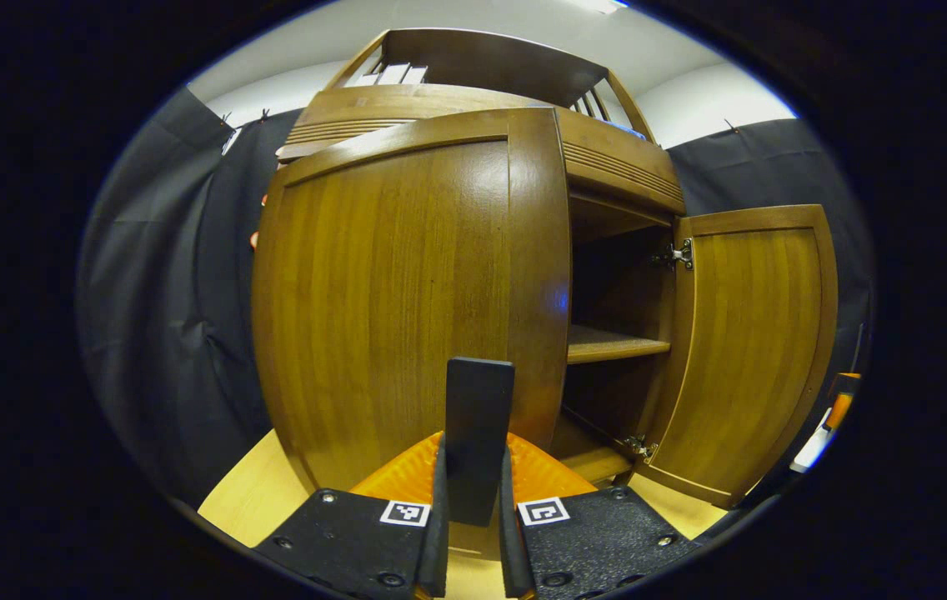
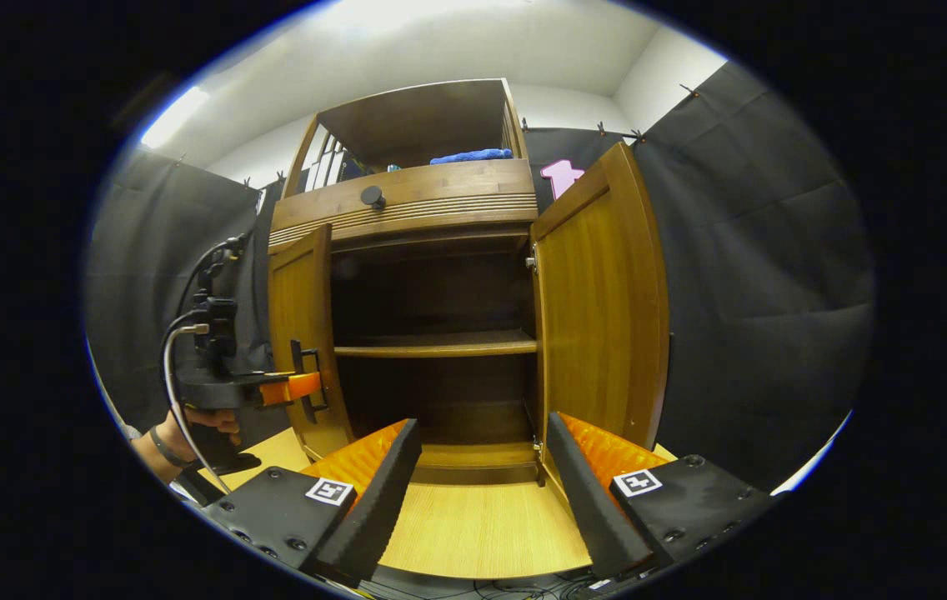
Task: Open the right door of the double-door shoe cabinet with the right hand, and open the left door with the left hand.
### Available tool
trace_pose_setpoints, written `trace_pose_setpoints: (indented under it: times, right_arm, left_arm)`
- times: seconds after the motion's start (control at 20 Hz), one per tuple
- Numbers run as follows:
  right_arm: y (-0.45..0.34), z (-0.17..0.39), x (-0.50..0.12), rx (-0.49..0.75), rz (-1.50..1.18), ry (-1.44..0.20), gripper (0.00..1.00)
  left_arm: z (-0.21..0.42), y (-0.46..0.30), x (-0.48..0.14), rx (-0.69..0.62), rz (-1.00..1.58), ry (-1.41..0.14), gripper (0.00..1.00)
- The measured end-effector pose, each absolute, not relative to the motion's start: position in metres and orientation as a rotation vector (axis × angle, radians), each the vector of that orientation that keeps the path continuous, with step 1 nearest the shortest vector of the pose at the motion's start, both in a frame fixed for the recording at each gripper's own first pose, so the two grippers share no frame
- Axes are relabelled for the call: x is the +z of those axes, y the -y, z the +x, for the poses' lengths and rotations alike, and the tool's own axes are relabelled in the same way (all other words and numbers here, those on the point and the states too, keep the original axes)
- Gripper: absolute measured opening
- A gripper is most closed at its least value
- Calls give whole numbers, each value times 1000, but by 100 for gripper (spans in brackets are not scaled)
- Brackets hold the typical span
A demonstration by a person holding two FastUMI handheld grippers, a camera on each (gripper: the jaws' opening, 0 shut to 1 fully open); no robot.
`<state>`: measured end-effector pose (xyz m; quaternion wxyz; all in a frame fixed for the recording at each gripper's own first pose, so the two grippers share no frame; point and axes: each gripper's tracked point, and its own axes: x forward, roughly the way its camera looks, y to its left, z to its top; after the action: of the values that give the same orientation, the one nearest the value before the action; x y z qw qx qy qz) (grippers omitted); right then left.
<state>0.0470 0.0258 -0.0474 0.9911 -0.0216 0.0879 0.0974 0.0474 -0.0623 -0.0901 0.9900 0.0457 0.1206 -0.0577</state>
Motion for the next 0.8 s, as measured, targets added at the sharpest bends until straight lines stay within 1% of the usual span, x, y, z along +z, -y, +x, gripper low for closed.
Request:
trace_pose_setpoints:
  times: [0.3,0.55,0.6,0.65,0.75,0.8]
  right_arm:
    - [-41,52,-51,248,-45,-185,98]
    - [-51,51,-48,276,-55,-170,98]
    - [-52,50,-46,281,-60,-166,98]
    - [-55,52,-47,289,-63,-166,98]
    - [-57,53,-47,301,-61,-166,98]
    - [-58,53,-48,303,-58,-166,98]
  left_arm:
    - [3,22,-74,-56,66,-231,26]
    - [-24,-16,-62,48,61,-200,24]
    - [-28,-19,-60,47,56,-198,24]
    - [-29,-21,-62,34,55,-197,21]
    - [-31,-26,-59,8,63,-192,17]
    - [-32,-29,-57,3,61,-189,18]
